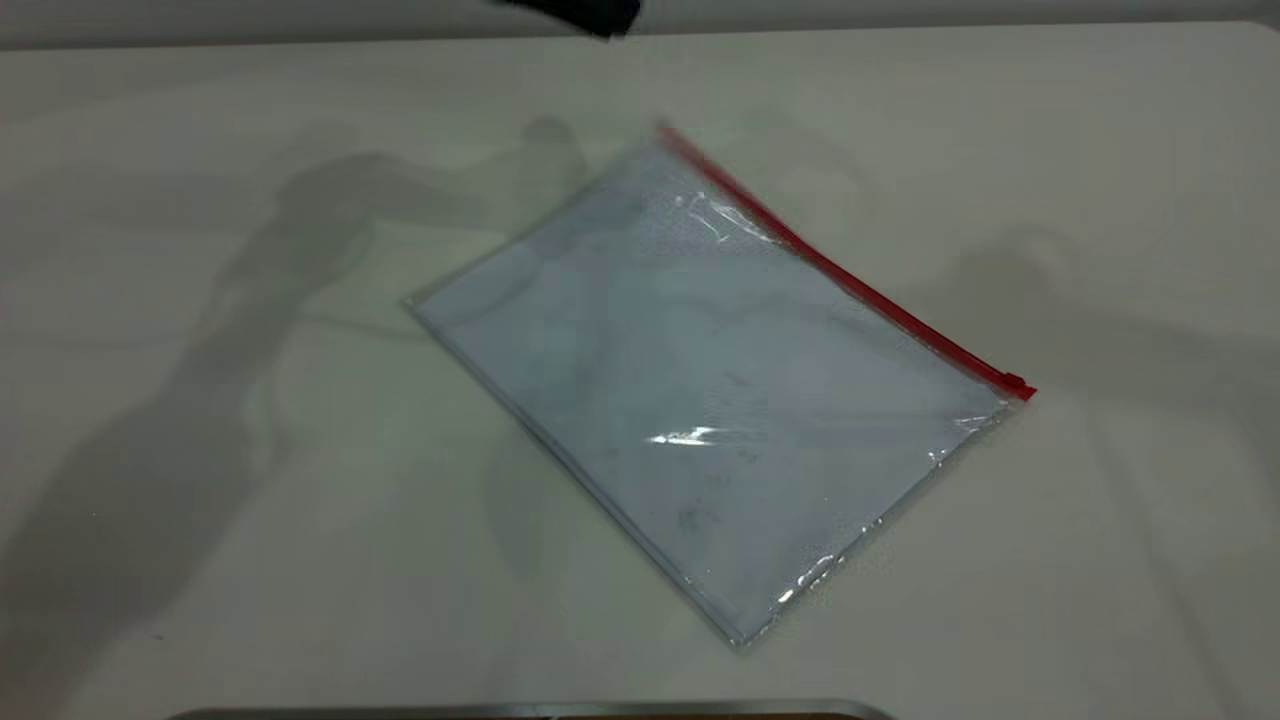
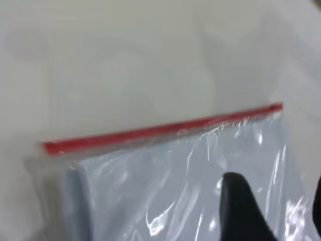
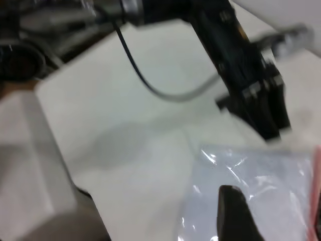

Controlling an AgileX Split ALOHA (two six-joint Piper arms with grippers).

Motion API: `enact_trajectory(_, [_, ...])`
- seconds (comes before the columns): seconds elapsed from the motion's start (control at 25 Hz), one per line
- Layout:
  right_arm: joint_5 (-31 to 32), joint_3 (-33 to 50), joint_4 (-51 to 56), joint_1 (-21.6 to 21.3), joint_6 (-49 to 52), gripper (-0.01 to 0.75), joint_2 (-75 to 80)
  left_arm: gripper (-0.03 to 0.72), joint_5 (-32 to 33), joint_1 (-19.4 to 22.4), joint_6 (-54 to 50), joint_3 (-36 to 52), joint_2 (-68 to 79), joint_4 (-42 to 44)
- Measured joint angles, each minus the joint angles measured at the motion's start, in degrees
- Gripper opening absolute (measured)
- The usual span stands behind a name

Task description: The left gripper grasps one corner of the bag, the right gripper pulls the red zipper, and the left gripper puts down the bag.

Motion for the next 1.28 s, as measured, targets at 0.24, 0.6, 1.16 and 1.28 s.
enact_trajectory(0.24, [1.43,0.13,-21.45,0.0,19.13,0.401,-19.1,0.451,0.0,1.22,-10.31,-0.95,-7.37,-0.57])
enact_trajectory(0.6, [1.43,9.68,-51.27,0.0,44.42,0.4,-47.55,0.451,0.0,2.88,-21.39,-1.01,-26.88,12.97])
enact_trajectory(1.16, [0.32,52.73,-51.88,0.0,53.59,0.4,-69.03,0.451,0.0,2.61,-39.53,15.34,-53.4,28.74])
enact_trajectory(1.28, [-0.55,55.62,-50.84,0.58,53.59,0.4,-70.36,0.445,0.0,0.69,-40.62,28.32,-61.41,31.6])
